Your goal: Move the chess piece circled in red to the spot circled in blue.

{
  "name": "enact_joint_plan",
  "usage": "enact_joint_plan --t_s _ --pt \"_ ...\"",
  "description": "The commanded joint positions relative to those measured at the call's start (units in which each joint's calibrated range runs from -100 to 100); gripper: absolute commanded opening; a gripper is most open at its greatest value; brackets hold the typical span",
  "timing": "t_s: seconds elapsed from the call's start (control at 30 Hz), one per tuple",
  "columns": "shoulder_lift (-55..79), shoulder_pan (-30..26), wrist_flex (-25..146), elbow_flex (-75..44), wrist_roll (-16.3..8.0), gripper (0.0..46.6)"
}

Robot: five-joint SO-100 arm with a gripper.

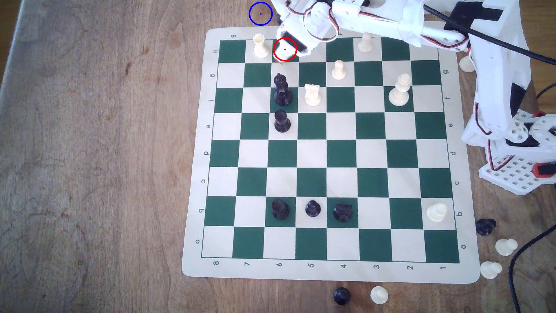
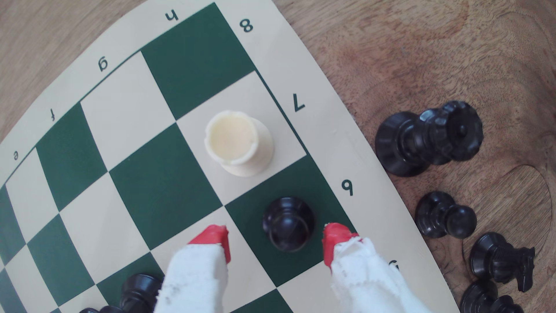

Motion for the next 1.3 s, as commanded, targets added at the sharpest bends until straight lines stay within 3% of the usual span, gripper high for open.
enact_joint_plan --t_s 0.0,0.5,1.27 --pt "-1.1 0.4 -2.1 -4.4 0.3 15.8" --pt "-1.1 -0.2 -6.7 -1.2 0.0 11.5" --pt "-1.7 -0.5 -6.6 1.1 0.5 11.4"
